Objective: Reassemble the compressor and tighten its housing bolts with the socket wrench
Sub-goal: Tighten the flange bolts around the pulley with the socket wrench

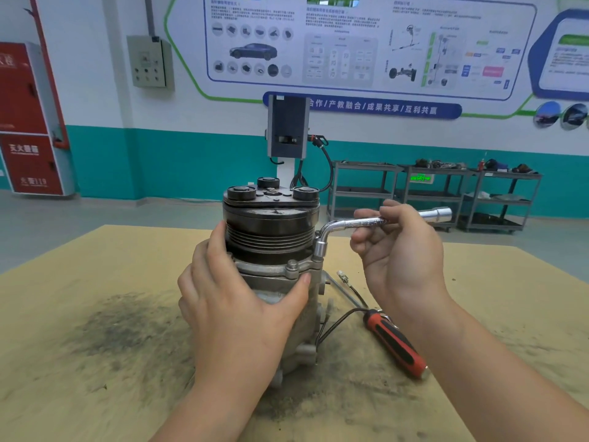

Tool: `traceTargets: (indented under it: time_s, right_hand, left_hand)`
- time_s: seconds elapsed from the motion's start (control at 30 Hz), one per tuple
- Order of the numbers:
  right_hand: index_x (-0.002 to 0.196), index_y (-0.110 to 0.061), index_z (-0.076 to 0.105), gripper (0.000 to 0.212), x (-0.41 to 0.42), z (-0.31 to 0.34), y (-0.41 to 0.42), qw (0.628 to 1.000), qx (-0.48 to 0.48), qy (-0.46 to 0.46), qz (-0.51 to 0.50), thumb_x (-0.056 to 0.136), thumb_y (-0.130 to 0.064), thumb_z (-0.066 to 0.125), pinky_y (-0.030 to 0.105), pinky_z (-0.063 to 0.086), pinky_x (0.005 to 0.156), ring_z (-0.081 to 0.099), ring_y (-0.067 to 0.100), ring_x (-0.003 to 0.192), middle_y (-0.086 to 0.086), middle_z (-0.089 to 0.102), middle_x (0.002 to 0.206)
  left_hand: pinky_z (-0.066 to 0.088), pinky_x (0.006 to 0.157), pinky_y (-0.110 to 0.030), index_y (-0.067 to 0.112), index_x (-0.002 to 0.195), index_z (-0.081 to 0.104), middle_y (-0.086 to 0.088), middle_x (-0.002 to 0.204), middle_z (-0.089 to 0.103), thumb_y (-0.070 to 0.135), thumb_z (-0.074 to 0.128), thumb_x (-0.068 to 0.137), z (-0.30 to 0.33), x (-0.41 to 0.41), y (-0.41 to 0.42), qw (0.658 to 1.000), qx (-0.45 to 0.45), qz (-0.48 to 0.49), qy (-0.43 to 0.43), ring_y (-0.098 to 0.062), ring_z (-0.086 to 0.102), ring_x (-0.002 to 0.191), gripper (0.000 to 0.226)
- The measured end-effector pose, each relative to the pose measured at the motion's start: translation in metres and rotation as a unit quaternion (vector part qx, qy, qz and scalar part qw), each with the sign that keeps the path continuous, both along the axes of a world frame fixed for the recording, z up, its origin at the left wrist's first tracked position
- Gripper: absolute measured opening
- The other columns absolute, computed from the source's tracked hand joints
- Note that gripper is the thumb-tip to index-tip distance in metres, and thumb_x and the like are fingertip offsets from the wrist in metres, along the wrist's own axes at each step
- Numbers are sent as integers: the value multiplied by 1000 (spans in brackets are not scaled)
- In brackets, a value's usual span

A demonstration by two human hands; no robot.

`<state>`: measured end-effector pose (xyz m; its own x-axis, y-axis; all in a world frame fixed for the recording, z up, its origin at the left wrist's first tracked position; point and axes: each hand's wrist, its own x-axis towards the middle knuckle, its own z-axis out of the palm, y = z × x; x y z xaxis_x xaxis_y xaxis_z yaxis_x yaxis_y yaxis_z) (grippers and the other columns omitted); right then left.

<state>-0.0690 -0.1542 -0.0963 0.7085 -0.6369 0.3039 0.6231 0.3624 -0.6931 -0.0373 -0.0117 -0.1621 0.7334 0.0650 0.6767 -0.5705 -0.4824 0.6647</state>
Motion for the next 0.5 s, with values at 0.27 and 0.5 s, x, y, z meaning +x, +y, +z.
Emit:
traceTargets:
  time_s: [0.27, 0.5]
  right_hand:
    - [94, -5, 49, 6, 2, 8, -23, 983, 14, 94, 155, 91, -4, 44, 21, 44, 40, 52, 16, 43, 11, 66, 64]
    - [91, -8, 55, 16, 3, 5, -19, 992, -37, 16, 122, 91, 0, 40, 23, 46, 44, 54, 18, 46, 12, 66, 66]
  left_hand:
    - [33, 108, -52, 16, 148, 29, -7, 145, 42, 61, 68, 63, 0, 0, -1, 1000, 2, 8, 0, -25, 30, 131, 104]
    - [34, 106, -52, 17, 147, 28, -7, 145, 42, 62, 67, 64, -1, 0, -2, 1000, 6, 14, -3, -27, 31, 130, 102]
